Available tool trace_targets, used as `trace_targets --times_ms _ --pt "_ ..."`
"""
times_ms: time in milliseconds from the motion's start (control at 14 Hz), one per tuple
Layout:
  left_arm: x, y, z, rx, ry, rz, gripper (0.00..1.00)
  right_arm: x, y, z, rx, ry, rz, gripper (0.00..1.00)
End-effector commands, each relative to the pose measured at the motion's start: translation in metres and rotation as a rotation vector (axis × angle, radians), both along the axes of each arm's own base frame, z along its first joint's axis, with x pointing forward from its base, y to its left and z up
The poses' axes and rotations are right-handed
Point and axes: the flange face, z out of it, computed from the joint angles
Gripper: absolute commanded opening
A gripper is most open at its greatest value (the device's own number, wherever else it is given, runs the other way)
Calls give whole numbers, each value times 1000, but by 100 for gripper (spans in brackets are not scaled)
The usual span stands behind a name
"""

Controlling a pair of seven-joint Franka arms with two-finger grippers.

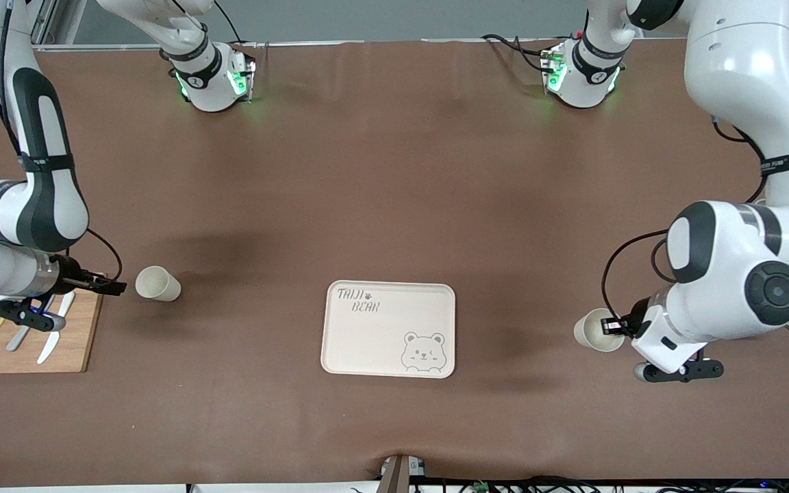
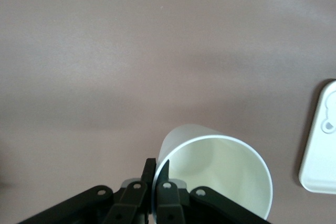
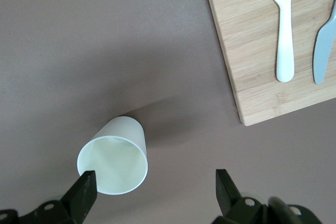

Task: Place white IKEA cup upright on tray with both arms
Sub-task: 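Close the left gripper on the cup while the right gripper grasps its cup, then carry the cup with the left gripper over the tray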

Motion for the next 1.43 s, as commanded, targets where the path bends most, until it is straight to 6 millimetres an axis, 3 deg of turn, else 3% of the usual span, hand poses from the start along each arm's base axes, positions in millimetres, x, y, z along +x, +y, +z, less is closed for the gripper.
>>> trace_targets --times_ms 0,357,500,786,929,1071,1357 --pt "3 -2 27 -8 -1 -2 0 -6 0 -12 9 7 14 100" --pt "8 -33 33 13 -37 -24 0 -14 -3 -38 6 -49 26 100" --pt "3 -61 35 50 -49 -51 0 -20 -1 -47 10 -29 28 100" --pt "-18 -136 31 60 -46 15 0 -28 0 -57 18 -8 38 98" --pt "-28 -163 31 59 -47 22 0 -30 1 -61 19 -7 39 98" --pt "-37 -187 31 52 -50 44 0 -28 6 -62 40 -26 24 89" --pt "-51 -233 24 29 -87 73 0 -31 6 -74 51 -100 32 87"
